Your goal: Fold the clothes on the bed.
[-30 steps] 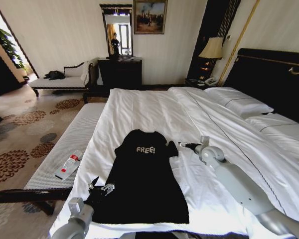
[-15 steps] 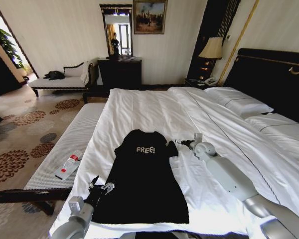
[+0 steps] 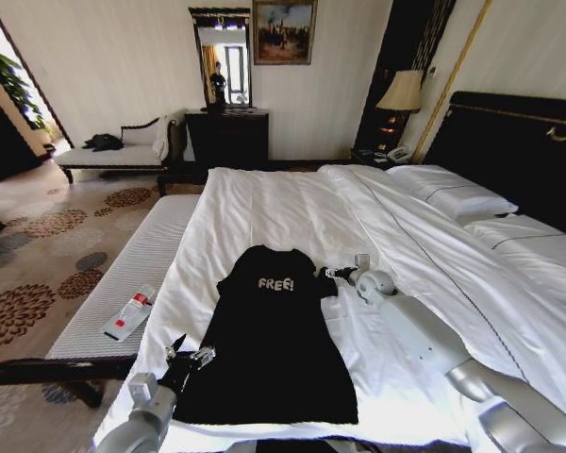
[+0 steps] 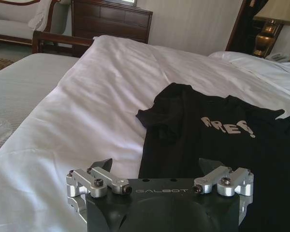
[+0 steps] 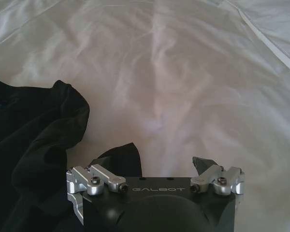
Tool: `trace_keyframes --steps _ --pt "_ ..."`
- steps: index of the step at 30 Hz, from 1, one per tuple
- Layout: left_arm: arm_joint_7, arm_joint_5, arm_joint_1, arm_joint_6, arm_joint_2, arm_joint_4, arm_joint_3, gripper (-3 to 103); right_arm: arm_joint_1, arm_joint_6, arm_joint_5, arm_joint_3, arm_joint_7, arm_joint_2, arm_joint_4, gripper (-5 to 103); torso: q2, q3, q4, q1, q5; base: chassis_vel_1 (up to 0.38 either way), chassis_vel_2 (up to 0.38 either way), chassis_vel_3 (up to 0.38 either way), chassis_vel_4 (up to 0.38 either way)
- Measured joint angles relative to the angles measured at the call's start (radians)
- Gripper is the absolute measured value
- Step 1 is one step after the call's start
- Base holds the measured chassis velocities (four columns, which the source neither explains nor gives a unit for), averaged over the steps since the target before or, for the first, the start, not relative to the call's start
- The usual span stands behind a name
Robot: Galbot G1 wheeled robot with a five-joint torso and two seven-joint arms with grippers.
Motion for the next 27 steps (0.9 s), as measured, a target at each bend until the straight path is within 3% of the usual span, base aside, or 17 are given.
trace_keyframes --steps 8,14,18,27 --pt "-0.001 -0.01 0.001 -0.001 0.0 -0.002 -0.008 100 0.014 0.008 -0.009 -0.008 -0.006 0.019 -0.038 96 0.0 0.0 0.0 0.0 0.0001 0.0 0.0 0.0 0.0" --pt "-0.002 -0.01 0.005 -0.001 -0.007 -0.004 -0.007 100 0.005 0.001 0.02 0.012 -0.003 -0.006 0.027 93 0.0 0.0 -0.0002 0.0 -0.0001 0.0 0.0 0.0 0.0" --pt "-0.002 -0.01 -0.001 -0.001 -0.004 -0.002 -0.004 100 0.002 -0.006 0.018 -0.012 0.002 -0.001 0.048 96 0.0 0.0 -0.0001 0.0 -0.0001 0.0 0.0 0.0 0.0" --pt "-0.004 -0.02 0.019 -0.001 -0.005 -0.01 -0.034 100 0.034 0.008 -0.031 -0.057 -0.01 0.039 -0.068 96 0.0 0.0 0.0 0.0 0.0001 0.0 0.0 0.0 0.0"
